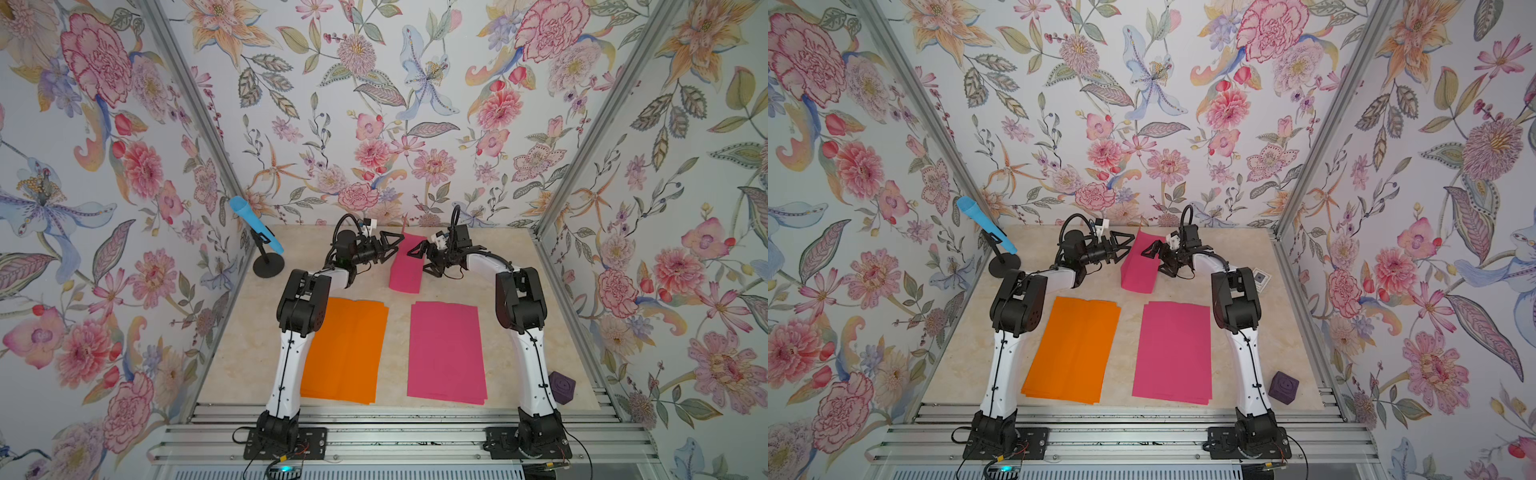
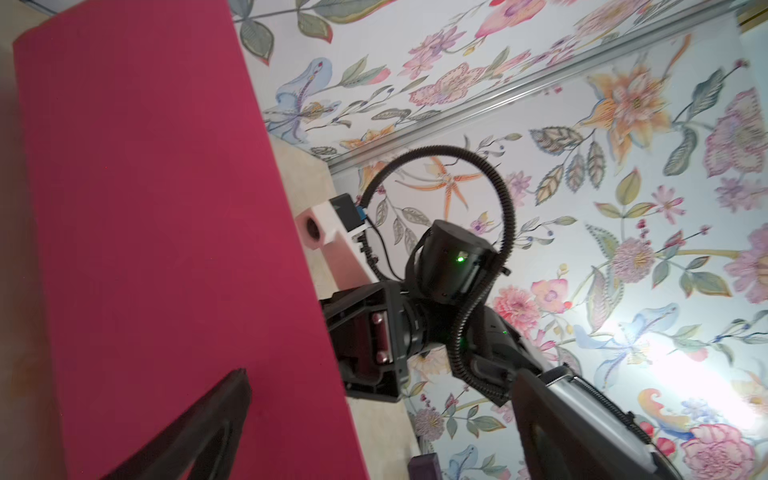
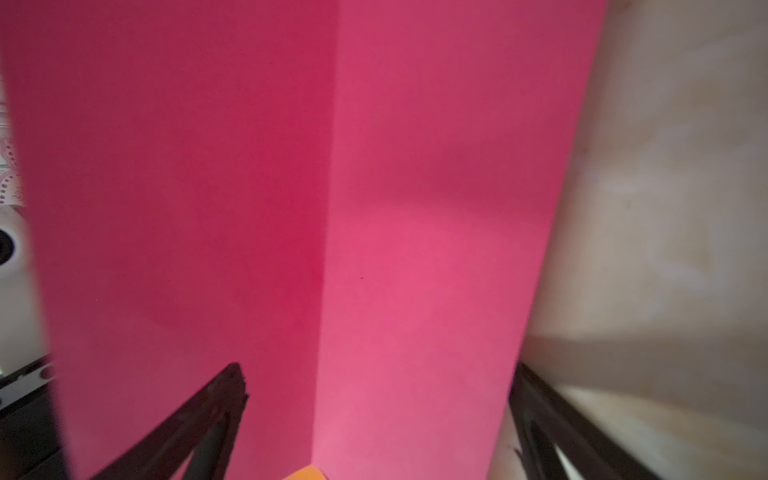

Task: Sort the scattered colored papers by color
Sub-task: Pick up the colored paper from the center of the board.

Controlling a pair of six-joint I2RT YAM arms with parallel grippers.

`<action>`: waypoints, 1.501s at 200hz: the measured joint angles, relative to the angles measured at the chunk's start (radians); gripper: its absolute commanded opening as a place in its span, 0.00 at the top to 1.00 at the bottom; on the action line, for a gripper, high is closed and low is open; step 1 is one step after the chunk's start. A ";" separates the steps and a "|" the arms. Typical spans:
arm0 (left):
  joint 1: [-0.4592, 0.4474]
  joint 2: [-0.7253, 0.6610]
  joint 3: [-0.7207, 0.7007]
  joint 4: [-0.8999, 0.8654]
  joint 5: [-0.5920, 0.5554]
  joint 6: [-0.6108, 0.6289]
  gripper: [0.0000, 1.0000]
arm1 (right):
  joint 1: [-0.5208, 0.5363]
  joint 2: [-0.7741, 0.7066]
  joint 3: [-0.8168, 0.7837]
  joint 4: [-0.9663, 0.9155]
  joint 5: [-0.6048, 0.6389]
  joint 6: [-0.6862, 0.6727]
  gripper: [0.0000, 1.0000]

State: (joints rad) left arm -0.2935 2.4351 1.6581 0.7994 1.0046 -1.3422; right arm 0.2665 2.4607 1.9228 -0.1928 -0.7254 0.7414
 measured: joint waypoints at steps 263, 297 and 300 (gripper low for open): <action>0.030 0.023 0.454 -1.178 -0.383 0.758 1.00 | -0.092 -0.145 -0.205 -0.025 0.012 -0.039 0.00; 0.001 -0.041 0.455 -1.217 -0.416 0.760 1.00 | -0.167 -0.264 -0.338 -0.053 0.042 -0.057 0.00; -0.004 -0.049 0.456 -1.219 -0.419 0.760 1.00 | -0.171 -0.274 -0.348 -0.054 0.044 -0.059 0.00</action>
State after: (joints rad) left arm -0.2977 2.3863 2.1143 -0.4198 0.5858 -0.5827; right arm 0.0952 2.1864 1.5749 -0.2466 -0.6815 0.6823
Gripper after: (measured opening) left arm 0.045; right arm 0.998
